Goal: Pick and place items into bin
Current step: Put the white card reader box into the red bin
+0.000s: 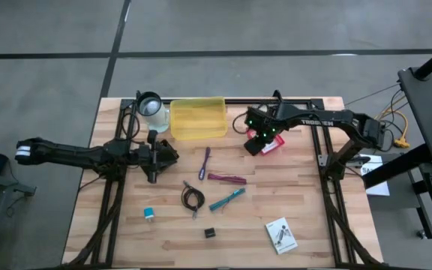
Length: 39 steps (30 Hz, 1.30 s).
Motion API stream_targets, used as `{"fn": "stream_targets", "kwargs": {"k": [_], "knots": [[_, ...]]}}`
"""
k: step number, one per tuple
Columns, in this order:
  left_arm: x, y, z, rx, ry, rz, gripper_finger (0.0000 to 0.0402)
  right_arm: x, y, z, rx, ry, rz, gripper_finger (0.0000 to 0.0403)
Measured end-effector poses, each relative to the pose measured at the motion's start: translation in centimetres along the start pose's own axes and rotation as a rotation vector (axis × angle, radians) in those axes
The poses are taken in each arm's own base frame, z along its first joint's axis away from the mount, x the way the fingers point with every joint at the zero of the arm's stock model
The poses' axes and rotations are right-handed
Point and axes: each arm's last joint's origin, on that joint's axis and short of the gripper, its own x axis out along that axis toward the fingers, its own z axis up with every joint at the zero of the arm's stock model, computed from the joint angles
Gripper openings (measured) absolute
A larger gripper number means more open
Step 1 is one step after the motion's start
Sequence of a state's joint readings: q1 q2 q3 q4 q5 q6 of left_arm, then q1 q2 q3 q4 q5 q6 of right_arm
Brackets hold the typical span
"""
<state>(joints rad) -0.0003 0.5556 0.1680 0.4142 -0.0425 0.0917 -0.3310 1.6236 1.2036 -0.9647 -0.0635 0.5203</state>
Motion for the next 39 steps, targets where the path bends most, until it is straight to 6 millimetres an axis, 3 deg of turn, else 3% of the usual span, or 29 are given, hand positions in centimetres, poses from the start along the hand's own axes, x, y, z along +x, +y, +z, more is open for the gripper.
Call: {"fn": "stream_targets", "kwargs": {"k": [9, 12, 20, 30, 39], "knots": [[0.0, 0.0, 0.0, 0.001, 0.001, 0.000, 0.0160, -1.9, 5.9, -5.2, -0.131, 0.094, 0.083, 0.0084], [0.0, 0.0, 0.0, 0.000, -0.001, 0.000, 0.0160, -2.5, 7.7, -7.6, -0.148, 0.163, 0.161, 0.0084], [0.0, 0.0, 0.0, 0.000, -0.001, 0.000, 0.0160, -3.8, 11.2, -14.6, -0.243, 0.174, 0.125, 0.0101], [-0.1, 0.1, 0.6, -0.005, -0.060, 0.005, 0.0160, -3.2, 13.9, -22.2, -0.248, 0.205, 0.063, 0.0190], [0.0, 0.1, 0.8, -0.009, -0.079, 0.007, 0.0160, -2.3, 14.5, -26.7, -0.030, 0.157, -0.020, 0.0203]]}}
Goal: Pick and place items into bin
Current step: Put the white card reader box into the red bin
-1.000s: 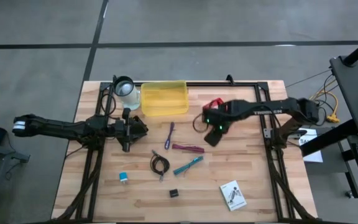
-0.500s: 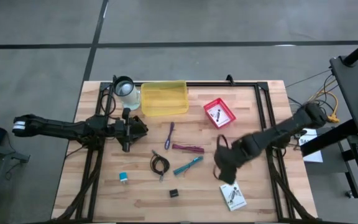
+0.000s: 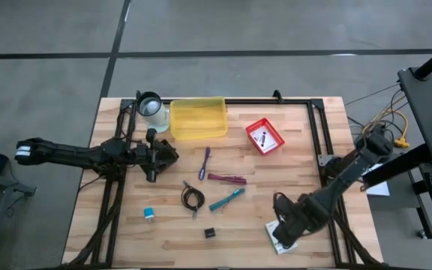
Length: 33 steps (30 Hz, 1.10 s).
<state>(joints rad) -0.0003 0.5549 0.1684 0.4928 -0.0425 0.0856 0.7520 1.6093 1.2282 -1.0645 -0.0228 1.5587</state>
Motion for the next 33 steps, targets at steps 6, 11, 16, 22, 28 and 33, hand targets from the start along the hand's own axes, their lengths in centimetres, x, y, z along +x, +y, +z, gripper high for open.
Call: {"fn": "stream_targets", "kwargs": {"k": [6, 11, 16, 22, 28, 33], "knots": [[0.0, 0.0, 0.0, 0.000, -0.002, 0.000, 0.0160, 0.8, 0.4, -1.4, 0.150, -0.022, -0.012, 0.0203], [0.0, 0.0, 0.0, 0.000, -0.001, 0.000, 0.0160, 2.0, 0.7, -2.0, 0.163, -0.030, -0.042, 0.0203], [0.0, 0.0, 0.0, 0.000, -0.002, 0.000, 0.0160, 3.6, 1.2, -1.9, 0.164, -0.055, -0.086, 0.0203], [0.0, 0.0, 0.0, -0.001, 0.002, 0.000, 0.0160, 5.2, 1.5, -2.0, 0.182, -0.062, -0.139, 0.0203], [0.0, 0.0, 0.0, -0.001, 0.002, 0.000, 0.0160, 5.6, 1.5, -2.5, 0.208, -0.062, -0.148, 0.0191], [0.0, 0.0, 0.0, -0.001, 0.001, 0.000, 0.0160, 5.6, 1.4, -3.5, 0.239, -0.062, -0.146, 0.0175]]}}
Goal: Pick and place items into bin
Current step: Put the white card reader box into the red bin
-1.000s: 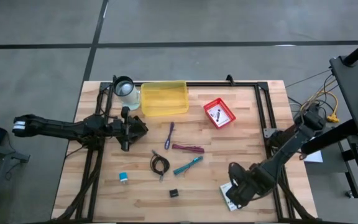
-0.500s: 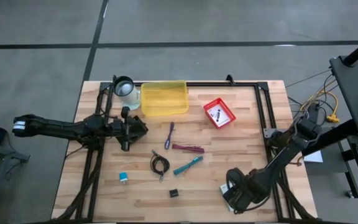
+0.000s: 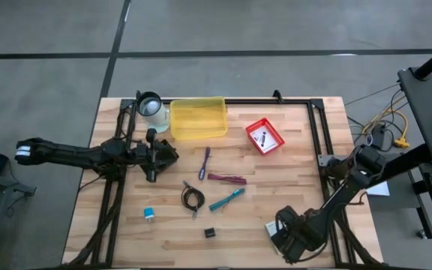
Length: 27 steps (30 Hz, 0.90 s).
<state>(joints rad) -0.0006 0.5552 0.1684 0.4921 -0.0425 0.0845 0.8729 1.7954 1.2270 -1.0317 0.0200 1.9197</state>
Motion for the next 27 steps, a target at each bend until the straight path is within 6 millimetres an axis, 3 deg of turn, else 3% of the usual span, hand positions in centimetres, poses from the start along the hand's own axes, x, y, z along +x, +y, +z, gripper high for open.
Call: {"fn": "stream_targets", "kwargs": {"k": [5, 14, 27], "knots": [[0.0, 0.0, 0.0, 0.000, 0.000, 0.000, 0.0160, 0.3, 0.0, -0.8, 0.033, 0.000, 0.017, 0.0164], [0.0, 0.0, 0.0, 0.000, -0.001, 0.000, 0.0160, 2.7, 0.9, -1.3, 0.010, -0.016, -0.019, 0.0161], [0.0, 0.0, 0.0, 0.000, -0.001, 0.000, 0.0160, 2.9, 0.4, -1.0, -0.016, -0.027, -0.043, 0.0138]]}}
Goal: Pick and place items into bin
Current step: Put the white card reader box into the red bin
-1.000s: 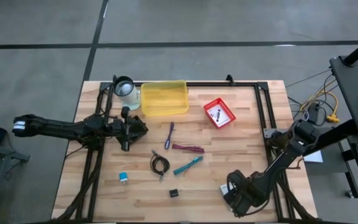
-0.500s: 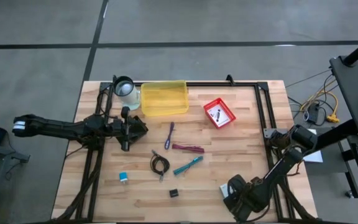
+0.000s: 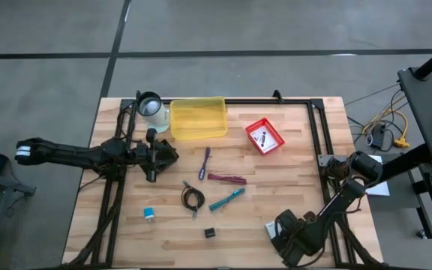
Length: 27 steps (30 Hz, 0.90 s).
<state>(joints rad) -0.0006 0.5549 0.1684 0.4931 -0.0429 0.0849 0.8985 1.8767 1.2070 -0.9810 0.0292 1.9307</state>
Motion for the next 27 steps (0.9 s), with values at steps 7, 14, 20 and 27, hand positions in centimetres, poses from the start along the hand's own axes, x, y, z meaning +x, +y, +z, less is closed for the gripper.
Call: {"fn": "stream_targets", "kwargs": {"k": [7, 14, 20, 27], "knots": [[0.0, 0.0, 0.0, 0.000, 0.000, 0.000, 0.0160, 0.7, 0.2, 0.1, -0.002, 0.019, 0.053, 0.0129], [0.0, 0.0, 0.0, 0.000, -0.001, 0.000, 0.0160, 1.5, -0.2, 0.4, -0.041, 0.016, 0.042, 0.0125], [0.0, 0.0, 0.0, 0.000, -0.001, 0.000, 0.0160, 2.0, -0.2, 0.7, -0.095, 0.030, 0.060, 0.0073], [0.0, 0.0, 0.0, 0.000, -0.001, 0.000, 0.0160, 1.8, -0.2, 1.2, -0.159, 0.065, 0.055, 0.0015]]}}
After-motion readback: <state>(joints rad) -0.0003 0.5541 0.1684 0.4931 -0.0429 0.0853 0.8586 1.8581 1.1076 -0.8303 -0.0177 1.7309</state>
